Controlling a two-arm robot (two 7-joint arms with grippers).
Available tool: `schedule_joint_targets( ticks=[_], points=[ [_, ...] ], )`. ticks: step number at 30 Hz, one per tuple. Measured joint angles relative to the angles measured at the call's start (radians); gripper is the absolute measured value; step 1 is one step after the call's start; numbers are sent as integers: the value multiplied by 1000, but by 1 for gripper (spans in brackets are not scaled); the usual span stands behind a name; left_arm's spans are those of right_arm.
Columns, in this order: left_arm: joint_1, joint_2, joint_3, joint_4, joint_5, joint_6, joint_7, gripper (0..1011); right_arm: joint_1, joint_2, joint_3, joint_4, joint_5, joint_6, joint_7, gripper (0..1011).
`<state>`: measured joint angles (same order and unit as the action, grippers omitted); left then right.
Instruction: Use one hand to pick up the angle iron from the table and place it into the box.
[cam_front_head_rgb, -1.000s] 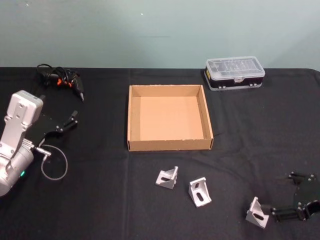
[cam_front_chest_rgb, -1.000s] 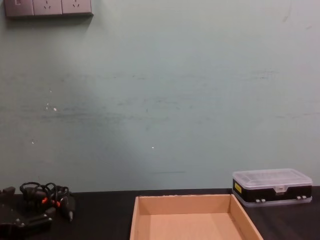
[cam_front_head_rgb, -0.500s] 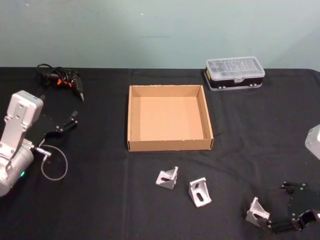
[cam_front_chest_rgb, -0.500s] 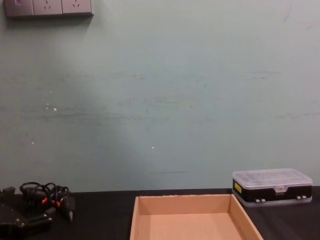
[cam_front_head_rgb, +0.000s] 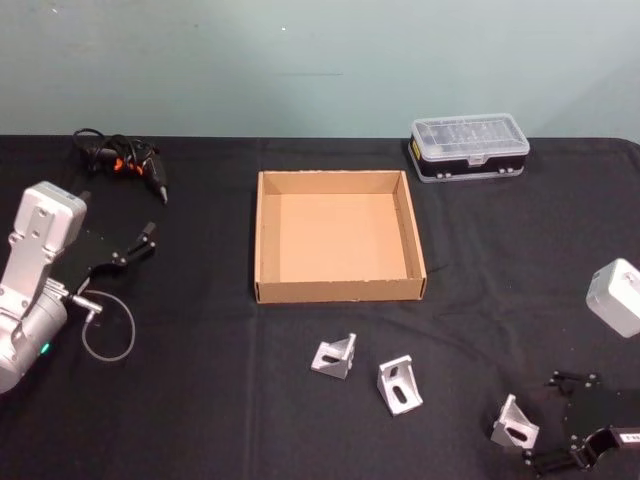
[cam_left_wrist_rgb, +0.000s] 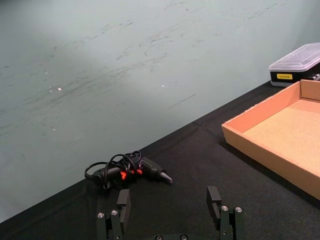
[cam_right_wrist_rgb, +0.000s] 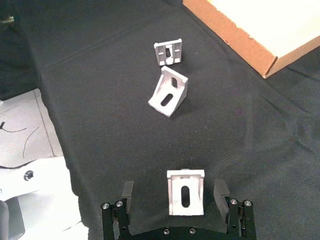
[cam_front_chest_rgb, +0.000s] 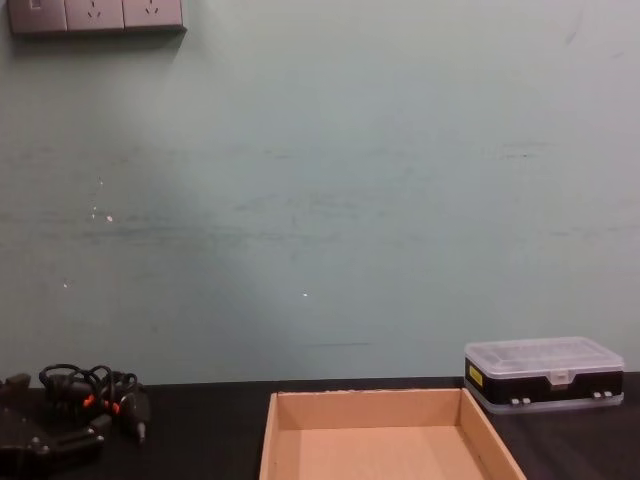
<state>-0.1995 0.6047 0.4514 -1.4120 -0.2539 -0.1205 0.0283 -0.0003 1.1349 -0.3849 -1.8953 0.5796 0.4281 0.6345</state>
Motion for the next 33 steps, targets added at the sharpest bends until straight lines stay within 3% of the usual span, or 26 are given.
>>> schedule_joint_targets(
  ticks=[16, 33],
  points=[
    [0, 0, 0, 0, 0, 0, 0, 1000, 75, -49, -64, 60, -55, 0, 38, 1004],
    [0, 0, 0, 0, 0, 0, 0, 1000, 114, -89, -104, 104, -85, -18, 55, 1004]
  ],
)
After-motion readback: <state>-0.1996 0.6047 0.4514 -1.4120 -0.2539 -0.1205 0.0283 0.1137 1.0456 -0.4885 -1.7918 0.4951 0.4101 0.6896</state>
